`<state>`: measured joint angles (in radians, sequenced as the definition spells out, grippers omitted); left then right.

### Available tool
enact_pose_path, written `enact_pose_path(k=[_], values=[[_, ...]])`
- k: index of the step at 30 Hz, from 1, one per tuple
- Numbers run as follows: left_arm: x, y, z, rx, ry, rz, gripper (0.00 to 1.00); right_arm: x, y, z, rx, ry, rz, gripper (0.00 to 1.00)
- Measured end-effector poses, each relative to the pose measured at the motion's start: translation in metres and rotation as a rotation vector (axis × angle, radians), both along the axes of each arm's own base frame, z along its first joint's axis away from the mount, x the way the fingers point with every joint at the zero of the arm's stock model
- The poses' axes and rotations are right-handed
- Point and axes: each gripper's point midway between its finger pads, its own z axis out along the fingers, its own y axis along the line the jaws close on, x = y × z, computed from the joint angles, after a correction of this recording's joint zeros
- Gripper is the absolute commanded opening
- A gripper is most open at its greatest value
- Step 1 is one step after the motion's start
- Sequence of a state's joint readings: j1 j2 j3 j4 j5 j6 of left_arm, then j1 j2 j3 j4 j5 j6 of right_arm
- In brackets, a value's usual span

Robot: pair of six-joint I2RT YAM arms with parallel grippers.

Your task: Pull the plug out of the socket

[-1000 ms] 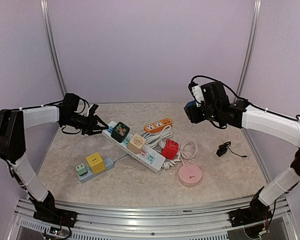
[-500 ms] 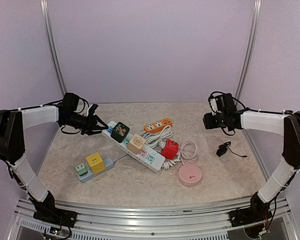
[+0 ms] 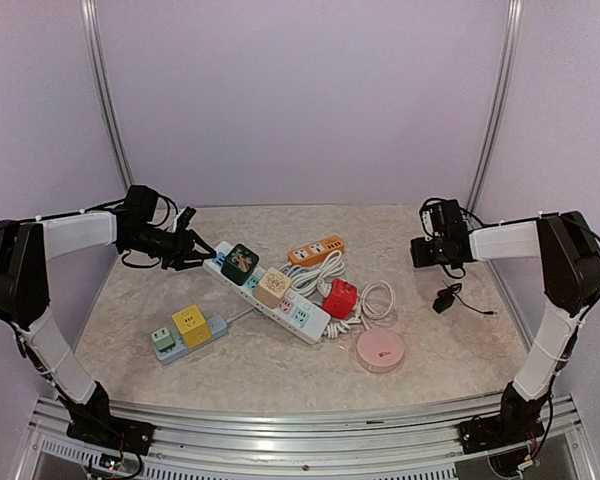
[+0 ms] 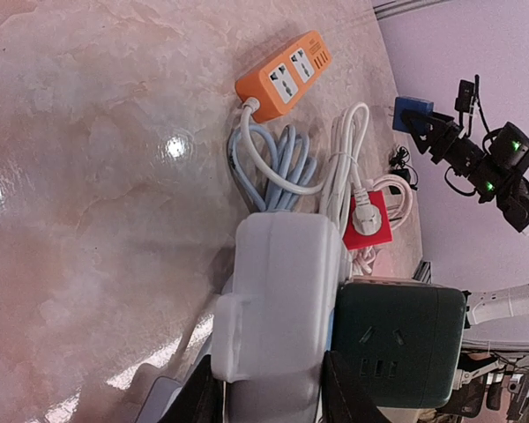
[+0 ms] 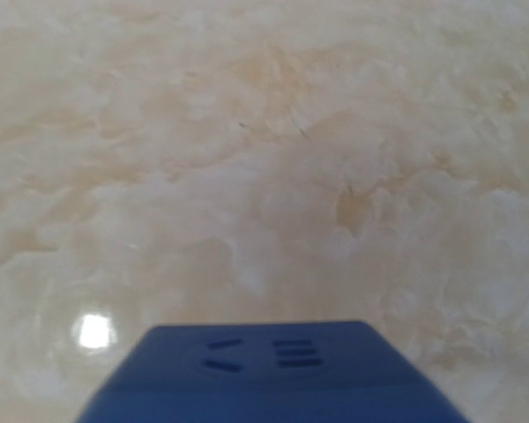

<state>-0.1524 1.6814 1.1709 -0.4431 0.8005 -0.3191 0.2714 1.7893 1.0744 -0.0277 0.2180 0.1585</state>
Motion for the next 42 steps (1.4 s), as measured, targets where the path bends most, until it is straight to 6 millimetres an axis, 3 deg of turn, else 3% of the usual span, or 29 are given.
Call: enact_pose_path(k=[3, 9, 18, 27, 30, 42], values=[[0.000, 0.000, 0.000, 0.000, -0.002, -0.001, 0.08, 0.002, -0.004, -0.008, -0.012, 0.008, -0.014, 0.01], [0.000, 0.000, 0.000, 0.001, -0.005, -0.003, 0.08, 0.003, -0.009, -0.023, -0.031, 0.032, -0.032, 0.14], [0.000, 0.000, 0.001, 0.002, -0.006, -0.003, 0.08, 0.002, -0.012, -0.025, -0.014, 0.041, -0.056, 0.23], [0.000, 0.000, 0.001, 0.002, -0.006, -0.003, 0.08, -0.005, -0.013, -0.032, -0.007, 0.081, -0.071, 0.48], [0.000, 0.000, 0.001, 0.002, -0.006, -0.003, 0.08, -0.005, -0.013, -0.033, -0.004, 0.084, -0.073, 0.51], [0.000, 0.000, 0.001, 0.002, -0.005, -0.003, 0.08, -0.005, -0.015, -0.033, 0.013, 0.086, -0.083, 0.87]])
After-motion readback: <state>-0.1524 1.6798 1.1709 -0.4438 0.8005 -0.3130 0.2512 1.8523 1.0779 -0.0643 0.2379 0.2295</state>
